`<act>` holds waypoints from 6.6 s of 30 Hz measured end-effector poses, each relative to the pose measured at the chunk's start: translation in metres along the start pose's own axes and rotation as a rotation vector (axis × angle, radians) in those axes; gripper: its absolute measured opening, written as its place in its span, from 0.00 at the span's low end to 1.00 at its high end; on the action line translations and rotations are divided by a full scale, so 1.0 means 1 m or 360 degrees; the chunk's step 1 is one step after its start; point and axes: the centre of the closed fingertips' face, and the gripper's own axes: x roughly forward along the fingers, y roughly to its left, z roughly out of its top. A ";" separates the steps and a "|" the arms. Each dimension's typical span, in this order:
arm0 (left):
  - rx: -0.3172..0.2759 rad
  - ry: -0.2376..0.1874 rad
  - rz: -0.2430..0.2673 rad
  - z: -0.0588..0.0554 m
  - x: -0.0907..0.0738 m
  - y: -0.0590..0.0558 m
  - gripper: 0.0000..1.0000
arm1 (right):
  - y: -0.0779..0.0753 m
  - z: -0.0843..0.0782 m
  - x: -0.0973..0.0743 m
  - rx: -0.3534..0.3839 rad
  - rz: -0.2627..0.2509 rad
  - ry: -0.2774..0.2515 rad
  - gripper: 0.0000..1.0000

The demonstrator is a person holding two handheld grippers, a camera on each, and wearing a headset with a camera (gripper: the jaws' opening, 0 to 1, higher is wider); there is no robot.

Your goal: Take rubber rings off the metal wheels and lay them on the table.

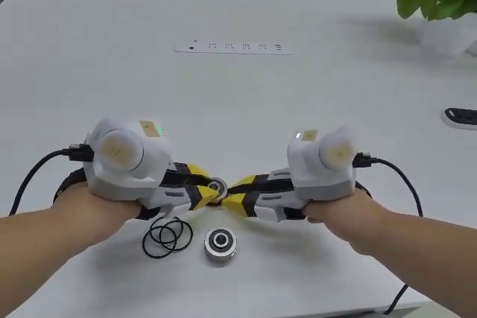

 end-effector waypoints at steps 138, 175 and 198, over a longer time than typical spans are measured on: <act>0.0072 -0.0186 -0.0094 0.023 -0.056 -0.008 0.54 | 0.003 0.031 -0.013 0.0479 0.0056 -0.0253 0.00; 0.0046 -0.0205 -0.0027 0.007 -0.097 -0.003 0.76 | 0.030 0.052 -0.012 0.0452 0.0195 -0.0268 0.00; 0.0050 -0.0189 -0.0003 -0.005 -0.107 -0.005 0.82 | 0.050 0.055 -0.004 0.0424 0.0283 -0.0236 0.00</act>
